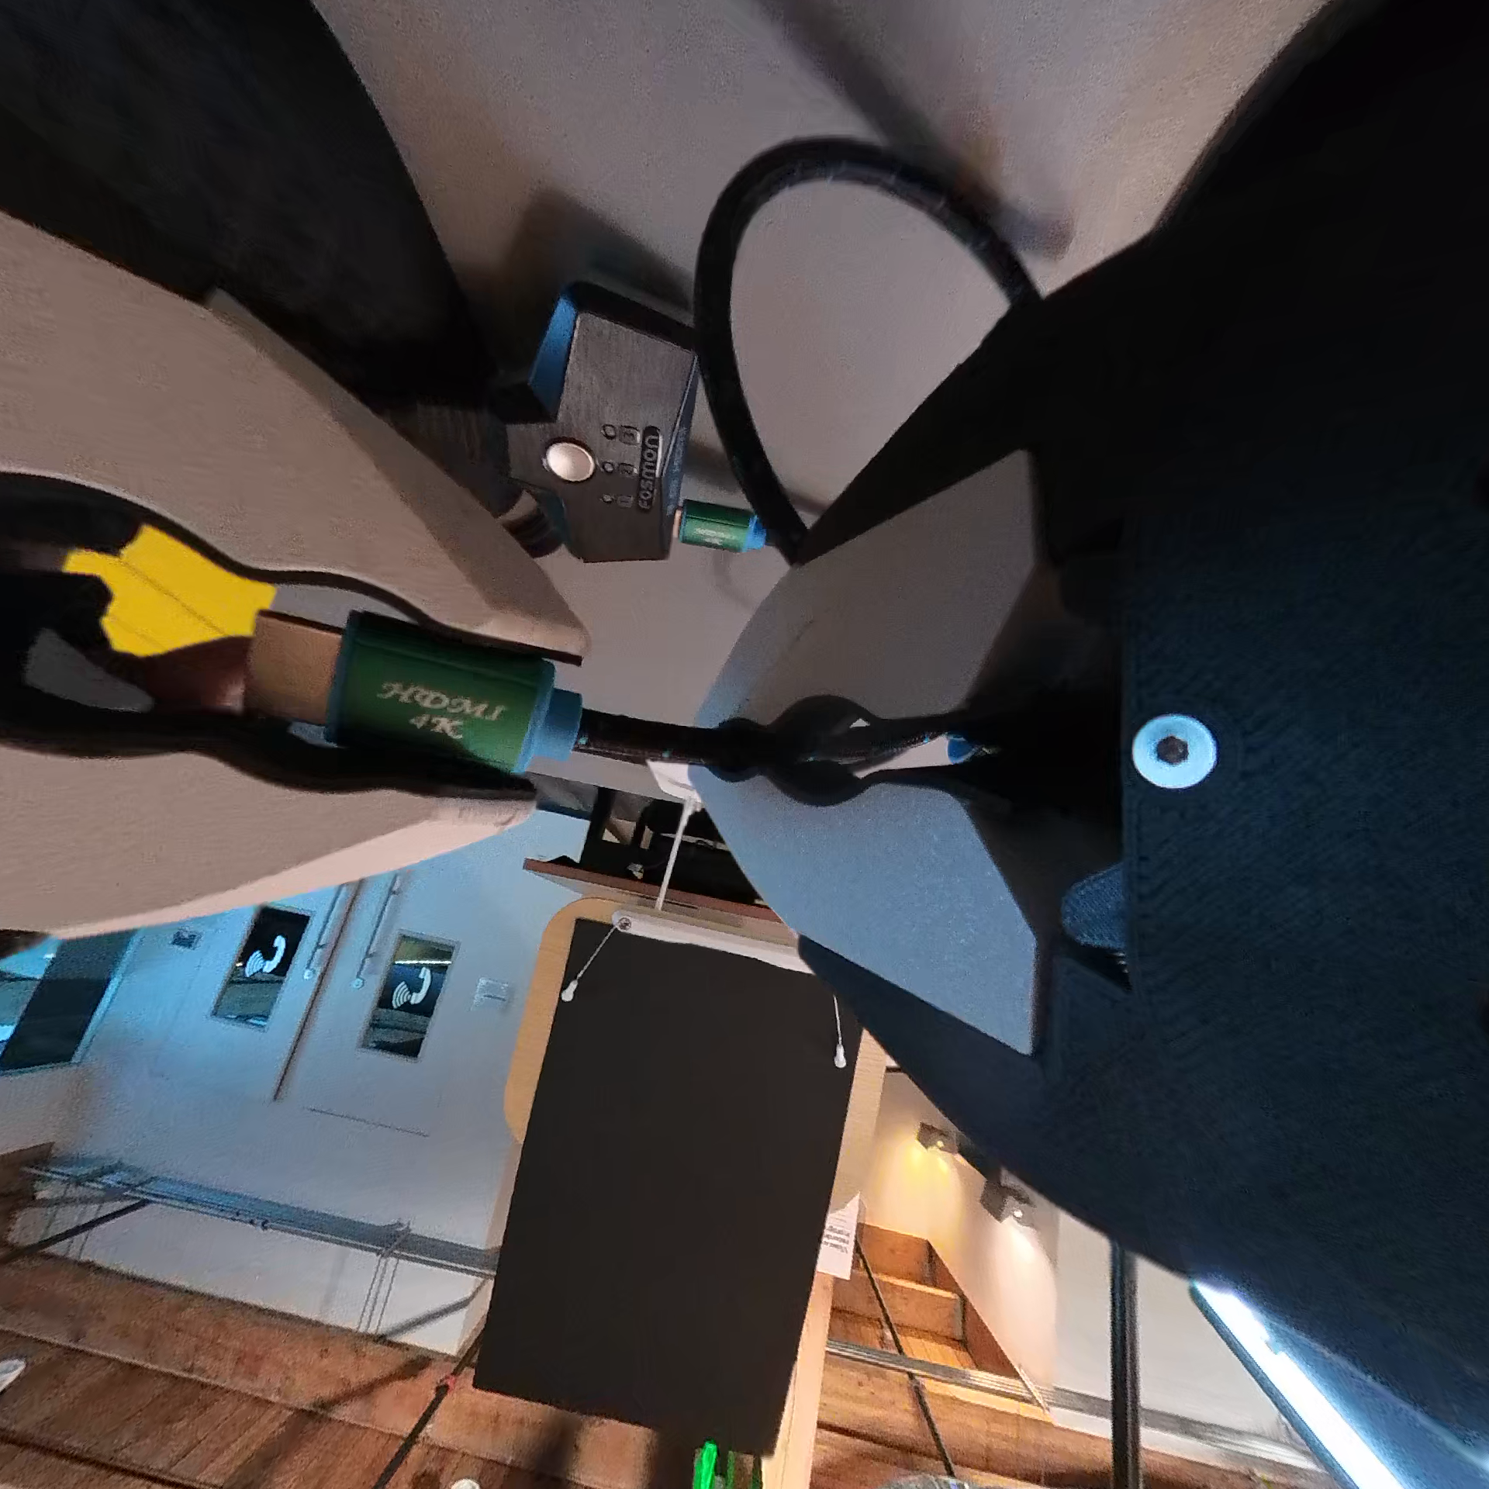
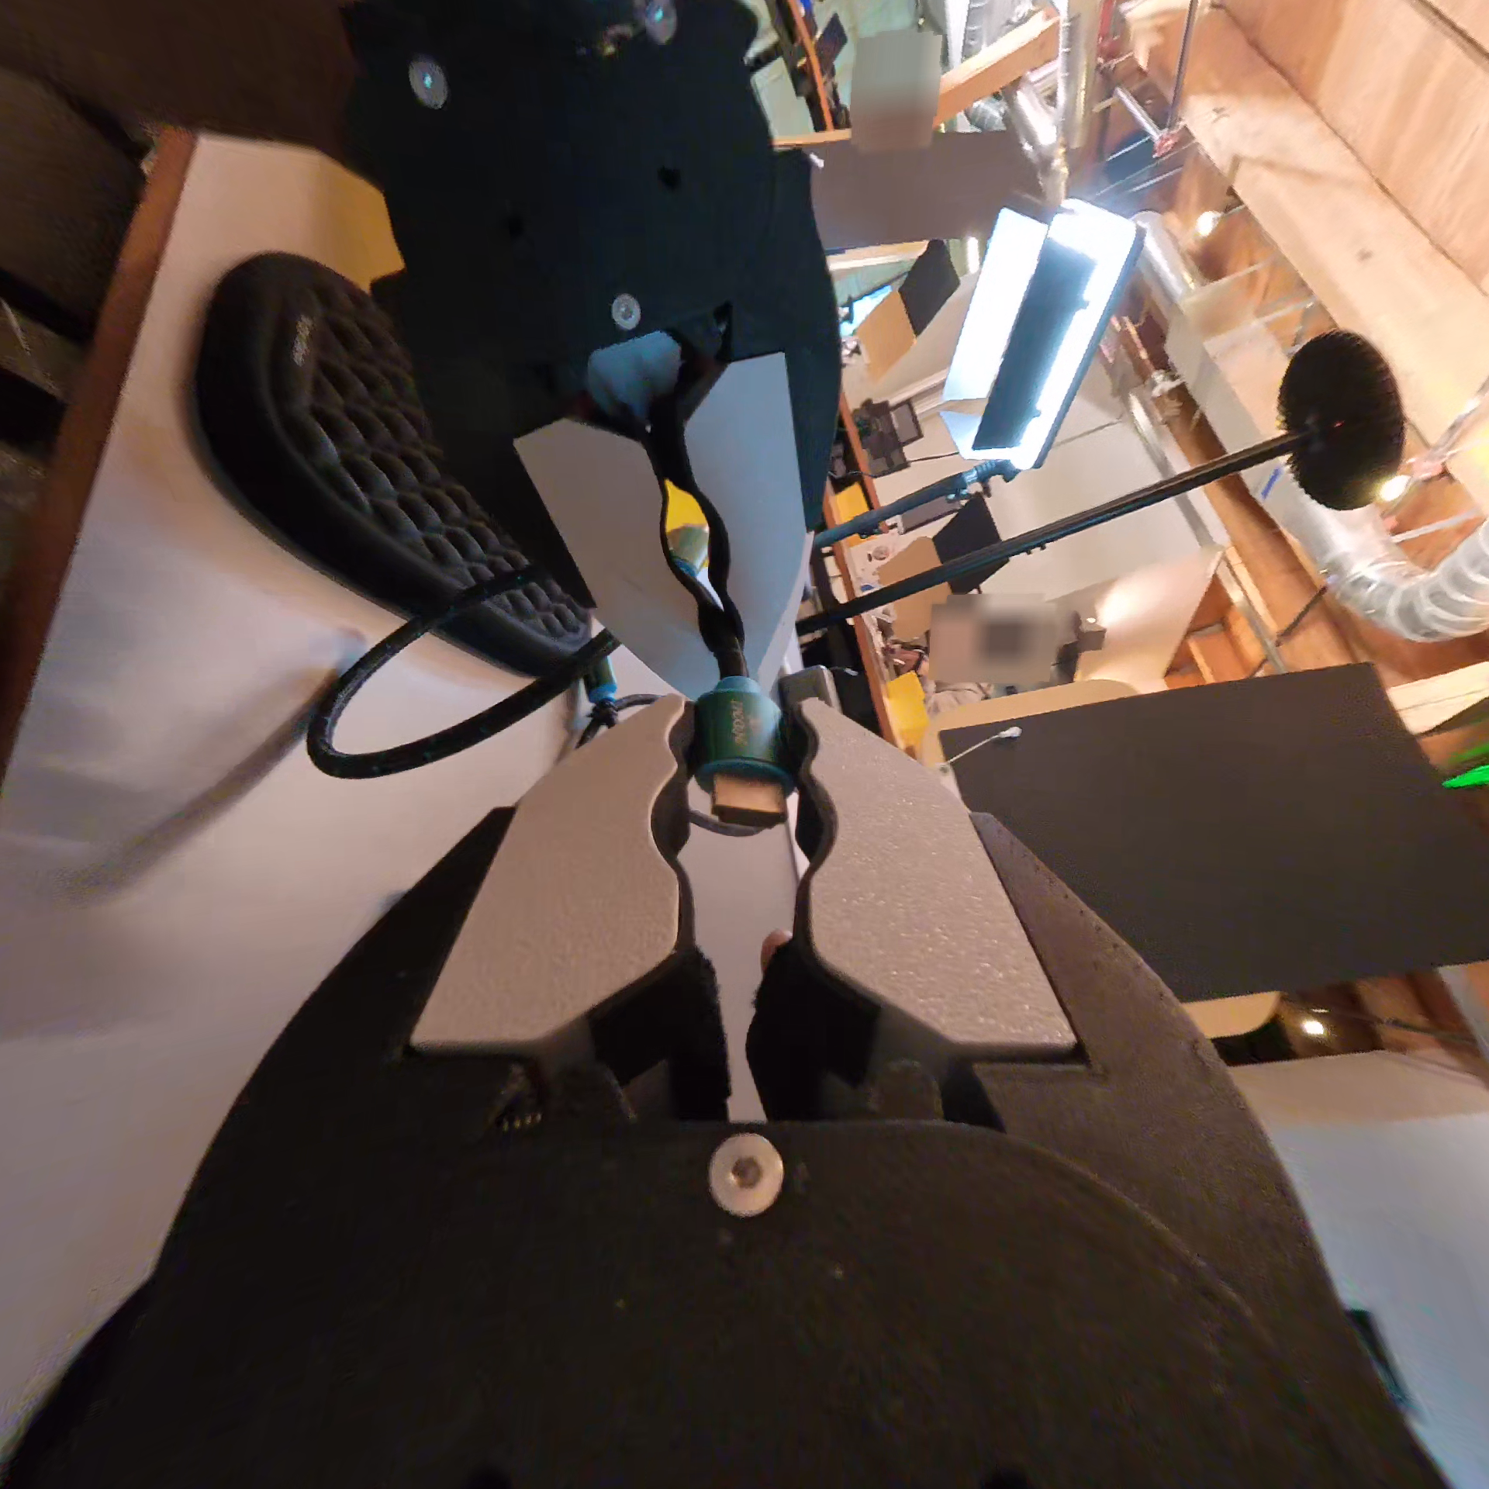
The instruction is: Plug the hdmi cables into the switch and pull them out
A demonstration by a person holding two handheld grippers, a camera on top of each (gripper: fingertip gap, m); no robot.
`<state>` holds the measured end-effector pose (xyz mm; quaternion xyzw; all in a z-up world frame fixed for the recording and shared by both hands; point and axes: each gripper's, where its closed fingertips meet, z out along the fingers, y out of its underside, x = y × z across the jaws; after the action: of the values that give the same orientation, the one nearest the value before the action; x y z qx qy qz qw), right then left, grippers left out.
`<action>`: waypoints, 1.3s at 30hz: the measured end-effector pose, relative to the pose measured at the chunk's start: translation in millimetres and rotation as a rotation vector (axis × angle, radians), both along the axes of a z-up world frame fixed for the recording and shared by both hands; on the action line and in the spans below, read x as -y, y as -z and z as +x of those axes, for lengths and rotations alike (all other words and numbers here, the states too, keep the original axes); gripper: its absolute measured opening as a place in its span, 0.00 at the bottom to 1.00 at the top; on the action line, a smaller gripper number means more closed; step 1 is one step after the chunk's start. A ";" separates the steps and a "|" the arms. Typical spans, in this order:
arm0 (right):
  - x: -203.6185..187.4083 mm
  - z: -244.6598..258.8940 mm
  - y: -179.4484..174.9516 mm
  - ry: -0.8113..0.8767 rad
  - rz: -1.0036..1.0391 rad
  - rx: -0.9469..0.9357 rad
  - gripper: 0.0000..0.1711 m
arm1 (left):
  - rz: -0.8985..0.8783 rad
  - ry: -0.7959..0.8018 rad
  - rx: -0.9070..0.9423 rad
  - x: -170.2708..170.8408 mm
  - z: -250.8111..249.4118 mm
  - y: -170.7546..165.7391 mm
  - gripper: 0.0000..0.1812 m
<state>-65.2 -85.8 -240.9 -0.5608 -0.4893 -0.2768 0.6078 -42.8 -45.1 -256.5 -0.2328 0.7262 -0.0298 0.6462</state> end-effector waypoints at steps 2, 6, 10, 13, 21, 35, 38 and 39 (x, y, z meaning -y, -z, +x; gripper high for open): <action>2.9 0.9 -2.4 -0.009 -0.023 -0.052 0.13 | -0.003 -0.014 0.014 -4.1 -0.1 -1.4 0.00; 10.6 1.7 -11.5 -0.023 -0.013 -0.081 0.12 | -0.060 -0.002 0.092 -20.8 -4.6 -7.0 0.00; 10.3 -2.1 -12.0 0.011 -0.002 -0.019 0.12 | -0.098 -0.007 0.165 -36.0 -7.4 -11.7 0.02; 9.6 -3.2 -14.6 0.023 0.004 -0.022 0.12 | -0.155 -0.002 0.174 -38.7 -9.1 -12.5 0.02; 11.0 -5.0 -20.0 0.030 0.032 -0.024 0.12 | -0.258 -0.018 0.211 -56.6 -18.8 -14.6 0.03; -7.5 15.9 -21.8 0.022 -0.074 -0.387 0.13 | -0.362 -0.064 0.277 -66.7 -27.3 -24.2 0.31; -18.4 24.4 -24.3 0.045 -0.040 -0.432 0.13 | -0.306 -0.027 0.325 -63.8 -39.2 -38.1 0.34; -21.5 27.6 -25.1 0.059 -0.037 -0.445 0.13 | -0.309 -0.017 0.328 -62.9 -42.8 -40.5 0.34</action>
<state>-37.6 -64.3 -215.9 -0.6332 -0.3314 -0.1551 0.6821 -85.6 17.9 -216.1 -0.3272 0.5961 -0.1726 0.7126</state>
